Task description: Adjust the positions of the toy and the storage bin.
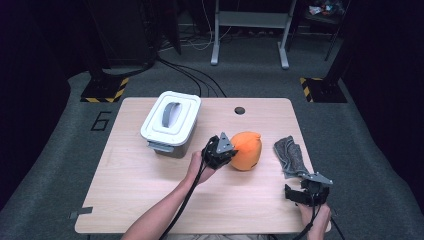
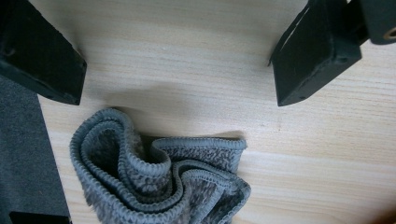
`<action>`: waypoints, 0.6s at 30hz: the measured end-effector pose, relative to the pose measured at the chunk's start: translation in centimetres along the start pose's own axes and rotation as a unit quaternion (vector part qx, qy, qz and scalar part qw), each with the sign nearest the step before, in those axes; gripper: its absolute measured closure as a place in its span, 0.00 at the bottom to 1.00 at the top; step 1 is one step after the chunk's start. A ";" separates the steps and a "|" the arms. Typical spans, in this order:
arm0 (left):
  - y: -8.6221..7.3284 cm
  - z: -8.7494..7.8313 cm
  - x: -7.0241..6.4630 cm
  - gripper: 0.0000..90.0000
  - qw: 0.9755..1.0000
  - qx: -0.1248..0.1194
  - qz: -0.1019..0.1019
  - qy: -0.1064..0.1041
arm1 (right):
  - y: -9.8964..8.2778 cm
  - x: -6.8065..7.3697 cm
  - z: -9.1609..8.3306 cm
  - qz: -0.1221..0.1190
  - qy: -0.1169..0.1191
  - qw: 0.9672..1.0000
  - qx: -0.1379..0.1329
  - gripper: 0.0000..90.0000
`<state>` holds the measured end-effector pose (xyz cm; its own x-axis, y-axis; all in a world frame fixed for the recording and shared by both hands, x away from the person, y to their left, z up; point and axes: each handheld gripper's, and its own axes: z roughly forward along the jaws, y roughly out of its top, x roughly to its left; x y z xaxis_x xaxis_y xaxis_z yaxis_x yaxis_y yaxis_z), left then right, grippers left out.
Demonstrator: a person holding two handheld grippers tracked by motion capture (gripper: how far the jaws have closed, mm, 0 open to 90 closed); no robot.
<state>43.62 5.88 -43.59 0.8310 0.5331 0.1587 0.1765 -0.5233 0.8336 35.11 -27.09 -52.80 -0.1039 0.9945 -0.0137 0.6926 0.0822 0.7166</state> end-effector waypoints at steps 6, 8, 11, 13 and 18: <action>0.0 -1.1 -0.3 0.92 1.000 0.002 0.001 -0.001 | -0.2 -0.2 0.1 0.006 0.004 1.000 -0.005 0.01; -0.1 -1.6 -0.5 0.92 1.000 0.001 0.004 -0.001 | -0.2 -0.1 0.1 0.007 0.005 1.000 -0.004 0.01; -0.3 -2.5 -0.6 0.92 1.000 -0.002 0.003 -0.002 | -0.1 -0.2 0.1 0.009 0.006 1.000 0.001 0.00; -0.4 -3.2 -0.7 0.92 1.000 -0.005 0.004 -0.001 | -0.1 -0.2 0.2 0.007 0.006 1.000 -0.001 0.00; -1.0 -4.9 -1.1 0.92 1.000 -0.005 0.007 0.002 | -0.1 -0.2 0.2 0.008 0.006 1.000 0.000 0.00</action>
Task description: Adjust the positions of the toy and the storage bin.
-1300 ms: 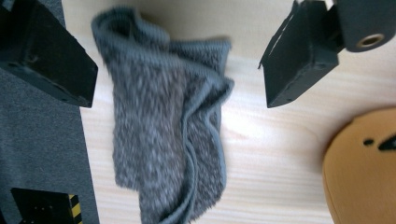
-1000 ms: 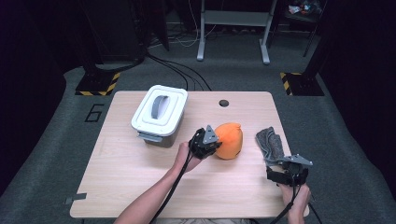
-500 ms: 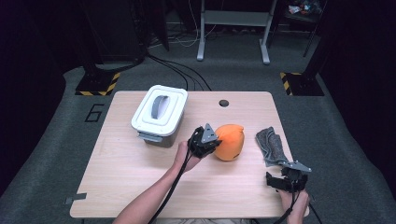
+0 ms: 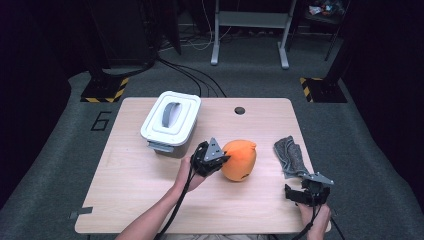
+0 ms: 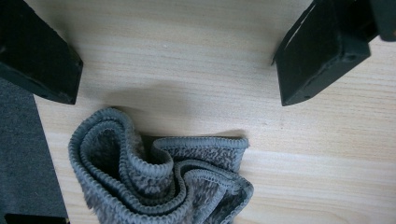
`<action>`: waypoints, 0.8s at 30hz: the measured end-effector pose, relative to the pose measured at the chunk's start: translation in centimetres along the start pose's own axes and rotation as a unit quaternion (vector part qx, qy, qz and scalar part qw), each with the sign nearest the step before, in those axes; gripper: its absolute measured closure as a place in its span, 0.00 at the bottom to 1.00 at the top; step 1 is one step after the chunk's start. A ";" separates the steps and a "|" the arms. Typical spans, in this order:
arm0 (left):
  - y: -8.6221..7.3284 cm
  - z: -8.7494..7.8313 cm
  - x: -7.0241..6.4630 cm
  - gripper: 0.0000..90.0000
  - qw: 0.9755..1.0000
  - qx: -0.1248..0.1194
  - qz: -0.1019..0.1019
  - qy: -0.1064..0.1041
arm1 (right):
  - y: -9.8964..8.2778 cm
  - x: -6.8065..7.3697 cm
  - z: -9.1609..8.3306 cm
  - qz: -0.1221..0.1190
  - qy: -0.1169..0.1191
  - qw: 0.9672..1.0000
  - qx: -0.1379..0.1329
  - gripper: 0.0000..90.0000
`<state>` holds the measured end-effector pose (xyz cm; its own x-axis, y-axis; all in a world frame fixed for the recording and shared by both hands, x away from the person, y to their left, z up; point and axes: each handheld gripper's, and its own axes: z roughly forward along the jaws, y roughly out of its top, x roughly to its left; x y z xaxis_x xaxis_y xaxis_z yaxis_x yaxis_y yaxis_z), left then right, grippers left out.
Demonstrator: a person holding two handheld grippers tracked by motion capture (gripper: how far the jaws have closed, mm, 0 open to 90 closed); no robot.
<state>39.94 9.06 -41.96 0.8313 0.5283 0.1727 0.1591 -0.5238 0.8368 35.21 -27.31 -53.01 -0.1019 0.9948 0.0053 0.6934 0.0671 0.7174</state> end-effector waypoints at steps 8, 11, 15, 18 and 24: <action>-1.6 -2.5 -0.3 0.92 1.000 0.002 -0.002 0.010 | 0.0 0.0 0.0 0.000 0.000 1.000 0.001 0.00; -2.2 -3.4 -0.4 0.92 1.000 0.003 -0.005 0.012 | 0.0 0.0 0.0 0.000 0.000 1.000 0.002 0.00; -2.8 -4.7 -0.5 0.92 1.000 0.003 -0.004 0.017 | 0.0 0.0 0.0 0.000 0.000 1.000 0.002 0.00; -3.2 -5.6 -0.6 0.92 1.000 -0.002 -0.010 0.021 | 0.0 0.0 0.0 0.000 0.000 1.000 0.001 0.00; -4.1 -7.2 -0.8 0.92 0.999 -0.002 -0.014 0.033 | 0.0 0.0 0.0 -0.003 0.000 1.000 0.000 0.00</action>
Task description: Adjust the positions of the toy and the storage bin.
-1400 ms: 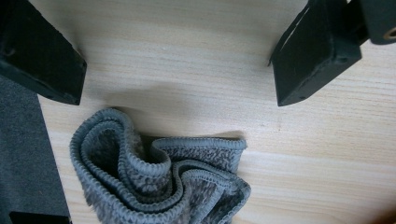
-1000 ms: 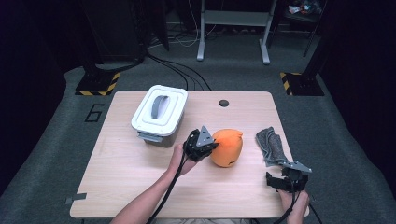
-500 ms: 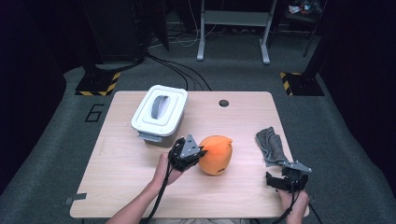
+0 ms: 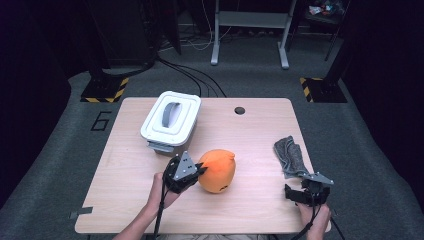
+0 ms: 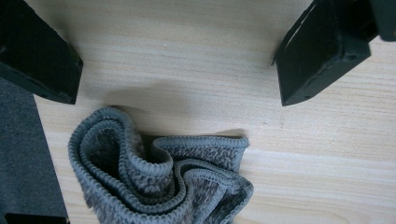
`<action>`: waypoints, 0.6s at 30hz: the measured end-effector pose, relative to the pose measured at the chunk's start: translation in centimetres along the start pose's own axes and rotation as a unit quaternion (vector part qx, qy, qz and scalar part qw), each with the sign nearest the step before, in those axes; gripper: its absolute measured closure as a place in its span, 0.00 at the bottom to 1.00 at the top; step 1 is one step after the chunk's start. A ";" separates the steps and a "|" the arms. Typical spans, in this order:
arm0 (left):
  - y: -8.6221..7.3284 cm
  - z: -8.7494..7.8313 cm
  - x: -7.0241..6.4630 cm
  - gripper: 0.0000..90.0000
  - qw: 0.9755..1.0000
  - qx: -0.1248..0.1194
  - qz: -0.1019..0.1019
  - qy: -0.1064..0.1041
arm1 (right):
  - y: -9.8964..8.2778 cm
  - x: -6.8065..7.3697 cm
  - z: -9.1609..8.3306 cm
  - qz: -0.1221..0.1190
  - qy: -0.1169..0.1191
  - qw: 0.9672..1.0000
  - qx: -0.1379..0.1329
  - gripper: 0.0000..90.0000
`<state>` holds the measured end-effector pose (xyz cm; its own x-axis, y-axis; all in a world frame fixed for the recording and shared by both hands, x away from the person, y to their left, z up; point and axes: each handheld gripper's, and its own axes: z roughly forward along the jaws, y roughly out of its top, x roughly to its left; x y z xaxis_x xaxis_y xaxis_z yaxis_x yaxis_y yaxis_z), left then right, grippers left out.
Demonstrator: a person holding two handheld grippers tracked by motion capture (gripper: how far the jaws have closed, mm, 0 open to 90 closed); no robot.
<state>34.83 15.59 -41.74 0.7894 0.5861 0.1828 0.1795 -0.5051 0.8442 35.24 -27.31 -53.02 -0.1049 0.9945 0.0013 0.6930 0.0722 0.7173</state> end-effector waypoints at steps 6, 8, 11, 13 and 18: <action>-1.3 -1.5 0.1 0.92 1.000 0.008 -0.005 0.010 | 0.0 0.0 0.0 0.000 0.000 1.000 0.000 0.00; -1.7 -2.0 0.1 0.92 1.000 0.008 -0.008 0.016 | 0.0 0.0 0.0 -0.001 0.000 1.000 0.000 0.00; -2.1 -2.9 0.2 0.92 1.000 0.007 -0.012 0.021 | 0.0 0.0 0.0 0.003 0.000 1.000 0.001 0.00; -2.4 -3.4 0.2 0.92 1.000 0.008 -0.013 0.028 | 0.0 0.0 0.0 0.000 0.000 1.000 0.000 0.00; -3.0 -4.4 0.2 0.92 0.999 0.008 -0.018 0.033 | 0.0 0.0 0.0 0.000 0.000 1.000 0.000 0.00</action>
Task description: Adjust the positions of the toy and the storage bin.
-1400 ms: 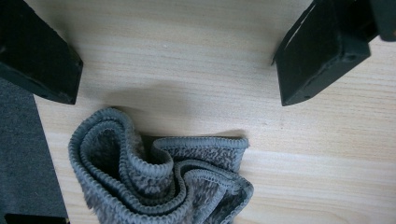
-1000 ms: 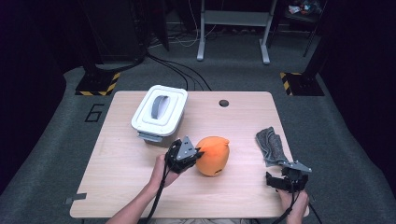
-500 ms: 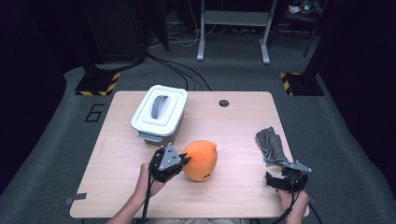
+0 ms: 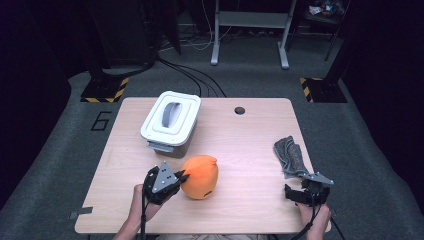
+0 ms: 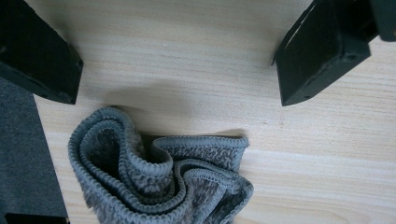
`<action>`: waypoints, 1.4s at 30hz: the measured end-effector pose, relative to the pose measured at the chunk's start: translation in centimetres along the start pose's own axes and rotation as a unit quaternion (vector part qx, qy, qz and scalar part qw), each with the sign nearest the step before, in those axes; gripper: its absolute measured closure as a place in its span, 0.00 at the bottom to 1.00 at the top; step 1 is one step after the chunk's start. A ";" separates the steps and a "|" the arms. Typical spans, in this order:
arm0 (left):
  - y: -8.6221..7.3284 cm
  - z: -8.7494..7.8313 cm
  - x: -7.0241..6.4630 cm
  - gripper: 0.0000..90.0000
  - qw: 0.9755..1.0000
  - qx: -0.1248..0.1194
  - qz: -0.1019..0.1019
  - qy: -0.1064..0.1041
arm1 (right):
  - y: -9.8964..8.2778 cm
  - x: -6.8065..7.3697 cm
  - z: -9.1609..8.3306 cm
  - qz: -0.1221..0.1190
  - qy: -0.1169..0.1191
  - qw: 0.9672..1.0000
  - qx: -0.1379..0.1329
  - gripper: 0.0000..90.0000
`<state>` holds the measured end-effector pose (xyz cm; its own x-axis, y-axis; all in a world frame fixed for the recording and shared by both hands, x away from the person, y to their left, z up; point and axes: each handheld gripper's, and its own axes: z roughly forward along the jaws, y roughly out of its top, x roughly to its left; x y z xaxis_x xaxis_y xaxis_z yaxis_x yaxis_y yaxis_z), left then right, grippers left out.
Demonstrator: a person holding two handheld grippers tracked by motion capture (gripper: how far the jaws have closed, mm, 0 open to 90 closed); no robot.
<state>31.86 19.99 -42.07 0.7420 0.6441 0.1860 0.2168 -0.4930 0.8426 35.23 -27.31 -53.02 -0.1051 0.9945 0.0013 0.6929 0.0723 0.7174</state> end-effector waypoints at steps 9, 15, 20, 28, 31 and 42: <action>-1.4 -2.2 0.4 0.92 1.000 0.000 -0.014 0.028 | 0.0 0.0 0.0 0.001 0.000 1.000 -0.001 0.00; -2.6 -3.9 1.0 0.92 0.998 0.000 -0.030 0.052 | 0.0 0.0 0.0 0.001 0.000 1.000 -0.003 0.00; -3.6 -5.3 1.5 0.92 0.997 0.004 -0.043 0.069 | 0.0 0.0 0.0 0.001 0.000 1.000 -0.001 0.00; -5.3 -7.3 2.8 0.92 0.992 0.020 -0.063 0.108 | 0.0 0.0 0.0 0.002 0.000 1.000 0.000 0.00; -5.9 -7.9 3.3 0.92 0.989 0.024 -0.077 0.120 | 0.0 0.0 0.0 0.001 0.000 1.000 0.000 0.00; -8.0 -9.0 5.2 0.92 0.979 0.050 -0.119 0.159 | 0.0 0.1 0.0 0.004 -0.001 1.000 0.000 0.00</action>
<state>28.23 32.54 -43.28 0.4323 0.8889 0.1518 0.4318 -0.3519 0.8305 35.22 -27.25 -53.02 -0.0986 0.9951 0.0059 0.6942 0.0645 0.7168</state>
